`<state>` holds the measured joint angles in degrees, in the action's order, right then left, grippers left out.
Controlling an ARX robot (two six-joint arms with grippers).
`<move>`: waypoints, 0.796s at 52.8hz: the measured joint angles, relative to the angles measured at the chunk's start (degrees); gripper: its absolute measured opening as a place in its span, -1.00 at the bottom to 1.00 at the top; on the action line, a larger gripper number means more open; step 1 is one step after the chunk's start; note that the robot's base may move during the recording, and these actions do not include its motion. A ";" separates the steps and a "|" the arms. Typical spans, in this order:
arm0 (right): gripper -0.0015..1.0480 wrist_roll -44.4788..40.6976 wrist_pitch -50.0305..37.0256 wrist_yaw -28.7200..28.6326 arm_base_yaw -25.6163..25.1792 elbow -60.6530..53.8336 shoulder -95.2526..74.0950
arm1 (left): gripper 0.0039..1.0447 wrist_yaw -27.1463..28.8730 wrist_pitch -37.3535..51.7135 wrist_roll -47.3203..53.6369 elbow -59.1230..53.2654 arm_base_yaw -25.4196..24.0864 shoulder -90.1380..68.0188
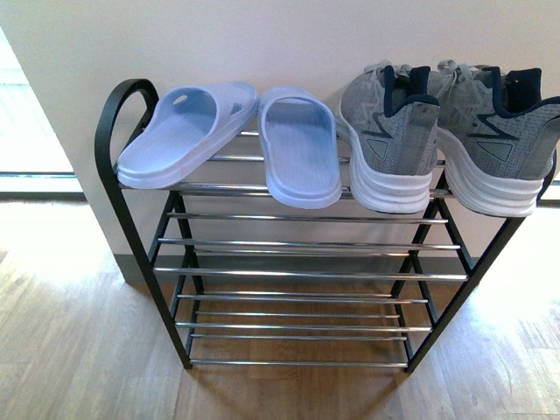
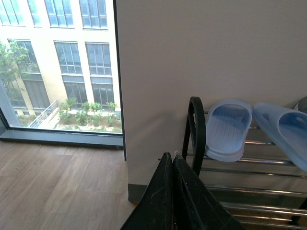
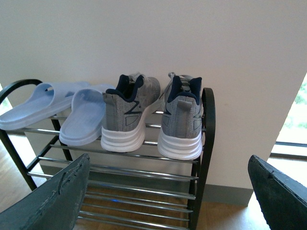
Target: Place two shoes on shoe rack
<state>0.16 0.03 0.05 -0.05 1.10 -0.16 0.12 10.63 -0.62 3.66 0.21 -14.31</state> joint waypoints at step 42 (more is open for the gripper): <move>0.82 0.00 0.00 -0.04 0.00 0.00 0.00 | -0.95 -0.11 -10.64 0.02 -2.86 -0.11 13.35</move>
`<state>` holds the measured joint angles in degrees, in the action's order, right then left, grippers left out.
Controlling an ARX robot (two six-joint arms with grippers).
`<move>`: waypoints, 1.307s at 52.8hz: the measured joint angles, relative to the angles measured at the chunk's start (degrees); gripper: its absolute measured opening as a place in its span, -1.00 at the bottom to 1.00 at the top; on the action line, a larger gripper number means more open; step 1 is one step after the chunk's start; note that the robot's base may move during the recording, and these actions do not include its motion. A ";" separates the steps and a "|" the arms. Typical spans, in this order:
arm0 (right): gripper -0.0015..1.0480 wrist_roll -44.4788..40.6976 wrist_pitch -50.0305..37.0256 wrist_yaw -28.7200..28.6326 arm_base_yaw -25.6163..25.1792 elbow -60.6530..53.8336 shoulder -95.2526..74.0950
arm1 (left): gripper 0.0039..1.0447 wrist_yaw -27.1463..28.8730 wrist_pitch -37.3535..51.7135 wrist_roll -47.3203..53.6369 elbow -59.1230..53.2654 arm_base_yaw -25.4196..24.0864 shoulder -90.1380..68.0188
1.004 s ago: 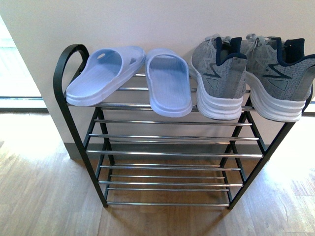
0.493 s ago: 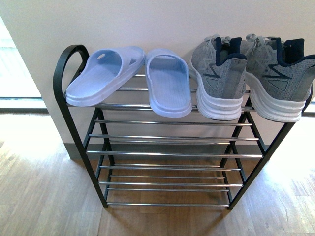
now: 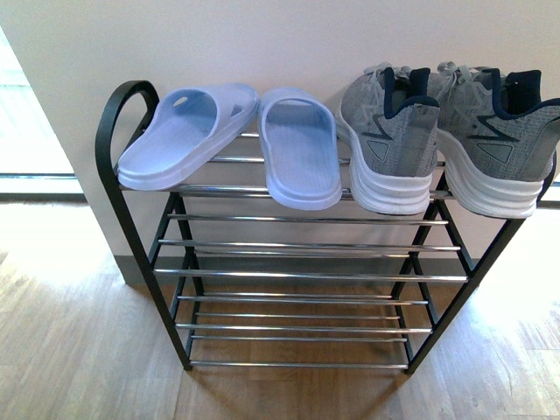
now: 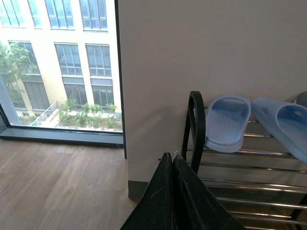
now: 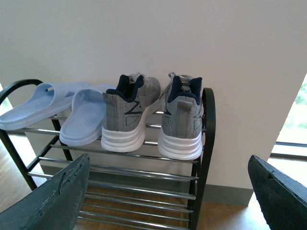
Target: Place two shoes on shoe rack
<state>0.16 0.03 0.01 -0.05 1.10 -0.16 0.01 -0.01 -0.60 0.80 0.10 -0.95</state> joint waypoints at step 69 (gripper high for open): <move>0.82 0.00 0.00 0.00 0.00 0.00 0.00 | 0.83 -0.02 -0.02 0.15 0.00 0.00 0.00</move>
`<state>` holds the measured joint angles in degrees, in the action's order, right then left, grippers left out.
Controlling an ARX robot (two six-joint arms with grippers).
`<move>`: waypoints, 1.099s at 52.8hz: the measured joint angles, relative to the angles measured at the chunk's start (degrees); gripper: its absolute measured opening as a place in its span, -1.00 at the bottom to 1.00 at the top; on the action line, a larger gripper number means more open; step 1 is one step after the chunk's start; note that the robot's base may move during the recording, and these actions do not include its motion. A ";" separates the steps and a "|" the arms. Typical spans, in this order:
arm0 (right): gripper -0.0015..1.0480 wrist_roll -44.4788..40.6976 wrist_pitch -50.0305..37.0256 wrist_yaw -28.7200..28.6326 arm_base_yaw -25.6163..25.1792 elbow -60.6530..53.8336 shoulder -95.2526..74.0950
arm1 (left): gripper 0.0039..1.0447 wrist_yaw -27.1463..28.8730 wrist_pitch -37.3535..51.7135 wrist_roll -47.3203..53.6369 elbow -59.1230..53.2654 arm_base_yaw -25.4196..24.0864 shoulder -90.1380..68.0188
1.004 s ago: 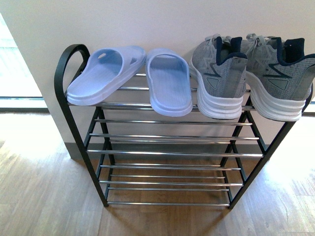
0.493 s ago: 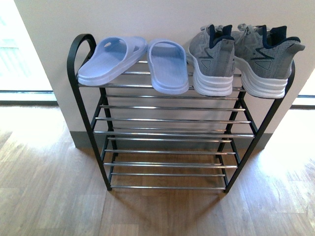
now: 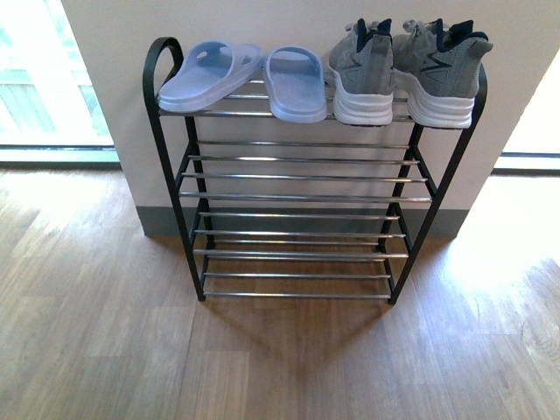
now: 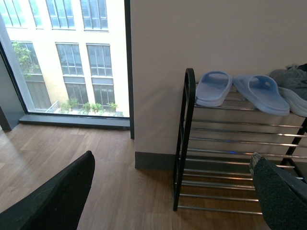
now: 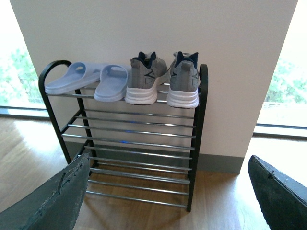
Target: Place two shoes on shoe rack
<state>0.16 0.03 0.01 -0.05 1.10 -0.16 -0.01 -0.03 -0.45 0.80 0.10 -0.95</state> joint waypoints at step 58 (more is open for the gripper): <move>0.82 0.00 0.00 0.02 0.00 0.00 0.02 | 0.83 0.02 0.02 0.00 0.00 0.00 0.02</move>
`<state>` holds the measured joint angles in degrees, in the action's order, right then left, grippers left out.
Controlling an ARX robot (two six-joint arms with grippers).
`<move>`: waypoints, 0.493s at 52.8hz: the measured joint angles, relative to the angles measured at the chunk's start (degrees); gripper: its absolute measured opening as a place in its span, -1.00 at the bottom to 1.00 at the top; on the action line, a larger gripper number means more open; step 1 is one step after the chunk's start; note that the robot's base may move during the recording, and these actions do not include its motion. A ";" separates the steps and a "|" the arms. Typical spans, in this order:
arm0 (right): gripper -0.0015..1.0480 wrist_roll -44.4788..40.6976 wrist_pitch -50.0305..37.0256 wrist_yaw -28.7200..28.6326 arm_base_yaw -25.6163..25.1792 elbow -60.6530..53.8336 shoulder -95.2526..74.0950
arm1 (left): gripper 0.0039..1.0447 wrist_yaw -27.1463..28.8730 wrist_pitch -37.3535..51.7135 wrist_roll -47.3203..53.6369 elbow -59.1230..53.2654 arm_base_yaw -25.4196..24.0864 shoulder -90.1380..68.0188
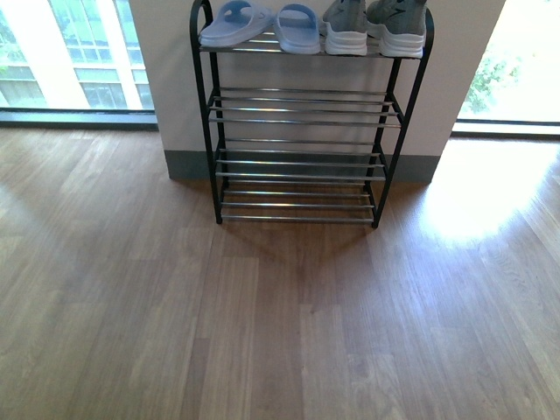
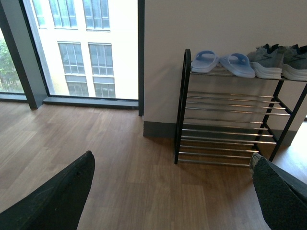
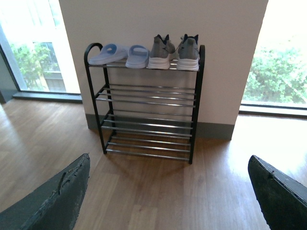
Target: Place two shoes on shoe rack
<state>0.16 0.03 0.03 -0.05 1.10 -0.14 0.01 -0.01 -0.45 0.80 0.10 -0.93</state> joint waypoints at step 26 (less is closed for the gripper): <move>0.82 0.00 0.00 -0.02 0.00 0.00 -0.02 | 0.83 0.00 0.00 0.00 0.00 0.00 0.00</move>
<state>0.16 0.03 0.01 -0.05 1.10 -0.16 0.01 -0.01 -0.45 0.80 0.10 -0.93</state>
